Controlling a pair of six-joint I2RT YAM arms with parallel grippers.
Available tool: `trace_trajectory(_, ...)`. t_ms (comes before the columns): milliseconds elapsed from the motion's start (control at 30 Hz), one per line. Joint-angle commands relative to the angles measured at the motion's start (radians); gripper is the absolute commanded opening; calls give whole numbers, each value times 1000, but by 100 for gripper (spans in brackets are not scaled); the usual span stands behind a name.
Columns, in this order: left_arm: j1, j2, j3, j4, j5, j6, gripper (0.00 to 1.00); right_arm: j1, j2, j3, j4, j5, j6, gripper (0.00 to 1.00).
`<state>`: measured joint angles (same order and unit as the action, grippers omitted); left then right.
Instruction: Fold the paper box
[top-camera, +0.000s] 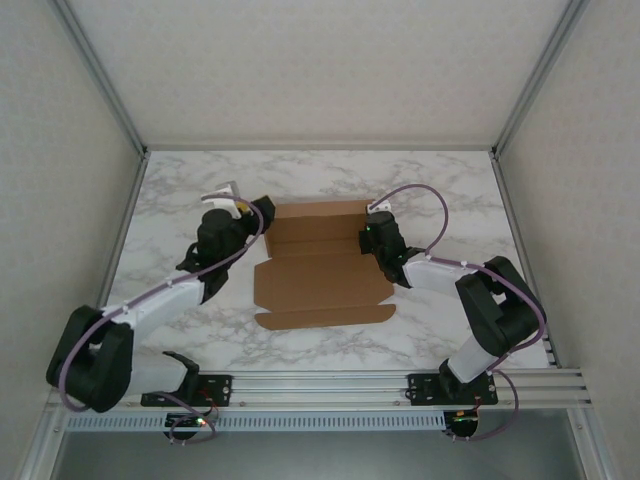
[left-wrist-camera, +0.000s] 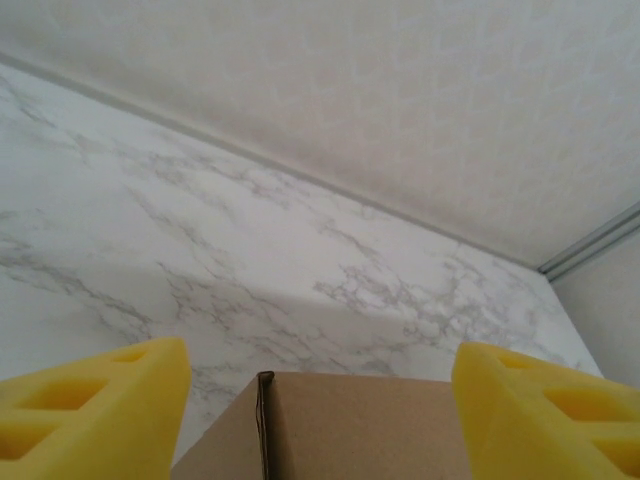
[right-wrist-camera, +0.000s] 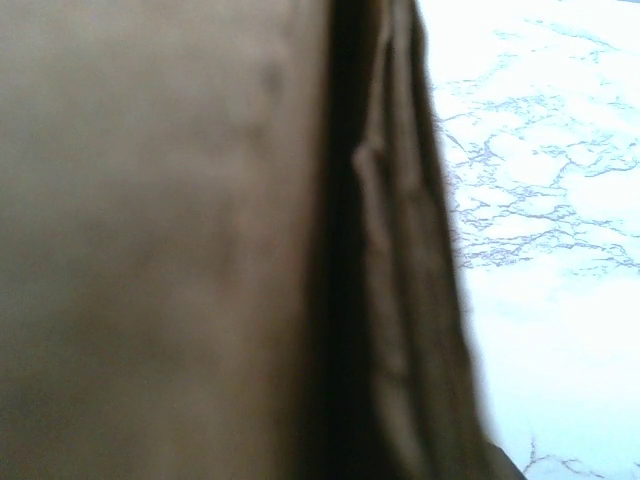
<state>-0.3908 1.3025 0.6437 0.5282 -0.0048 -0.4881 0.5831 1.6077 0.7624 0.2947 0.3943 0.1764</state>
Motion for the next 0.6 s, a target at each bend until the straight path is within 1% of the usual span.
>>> trace_trajectory(0,9,54,27,-23,53,-34,69,-6,-20,-10,-20,38,-2,0)
trace_trajectory(167,9,114,-23,11,59,-73,64,-6,-15,-21,-13,41,7,0)
trace_trajectory(433,8,145,-191,131,15,-175,54,19,20,-75,43,57,42,0)
trace_trajectory(567,7,155,-229,152,-16,-198,52,31,38,-93,62,62,47,0)
